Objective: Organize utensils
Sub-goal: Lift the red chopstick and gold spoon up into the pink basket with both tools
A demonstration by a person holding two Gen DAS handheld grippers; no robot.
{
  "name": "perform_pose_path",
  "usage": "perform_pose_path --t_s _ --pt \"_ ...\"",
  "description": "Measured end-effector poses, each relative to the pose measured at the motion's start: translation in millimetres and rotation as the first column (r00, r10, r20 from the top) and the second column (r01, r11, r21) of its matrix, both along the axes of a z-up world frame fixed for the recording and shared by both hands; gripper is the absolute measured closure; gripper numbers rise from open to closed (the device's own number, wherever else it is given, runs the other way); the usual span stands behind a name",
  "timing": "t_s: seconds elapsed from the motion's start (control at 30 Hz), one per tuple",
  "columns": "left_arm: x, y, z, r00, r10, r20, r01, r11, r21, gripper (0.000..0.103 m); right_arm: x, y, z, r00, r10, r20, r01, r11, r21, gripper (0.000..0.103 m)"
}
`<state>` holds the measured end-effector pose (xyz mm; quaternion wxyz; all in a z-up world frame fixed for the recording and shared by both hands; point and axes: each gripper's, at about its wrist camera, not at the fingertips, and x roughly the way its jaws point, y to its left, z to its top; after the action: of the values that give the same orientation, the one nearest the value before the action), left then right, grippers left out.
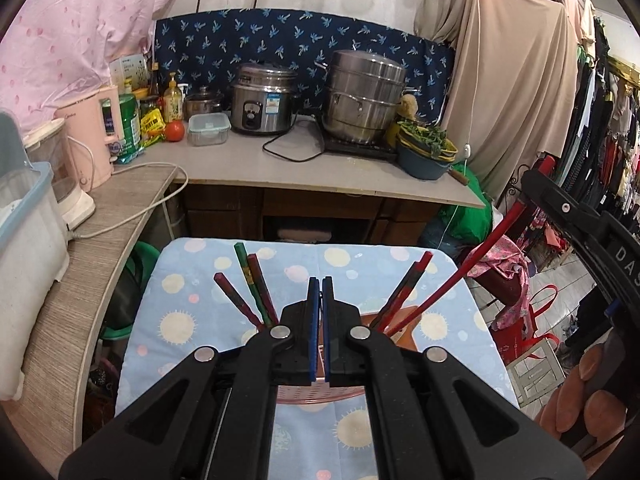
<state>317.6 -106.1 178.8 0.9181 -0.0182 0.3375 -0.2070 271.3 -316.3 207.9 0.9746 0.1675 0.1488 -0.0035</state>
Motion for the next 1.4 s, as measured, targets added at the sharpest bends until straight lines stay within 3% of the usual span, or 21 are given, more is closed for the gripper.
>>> perform_pose_path --t_s 0.3,0.73,1.4 --pt "11.4 -1.7 -29.4 0.998 0.007 -0.057 -0.006 1.000 0.021 0.102 15.5 2.8 -36.5 0.997 0.005 -0.083 -0.004 1.000 0.012 0.096" --pt "10.0 -6.4 -29.9 0.999 0.008 -0.040 -0.007 1.000 0.028 0.102 24.1 13.2 -62.6 0.987 0.015 -0.162 -0.016 1.000 -0.004 0.096" --pt "-4.7 -4.3 -21.6 1.000 0.023 0.010 -0.024 0.999 0.043 0.102 -3.4 18.8 -60.0 0.986 0.030 -0.165 -0.032 0.999 -0.008 0.092"
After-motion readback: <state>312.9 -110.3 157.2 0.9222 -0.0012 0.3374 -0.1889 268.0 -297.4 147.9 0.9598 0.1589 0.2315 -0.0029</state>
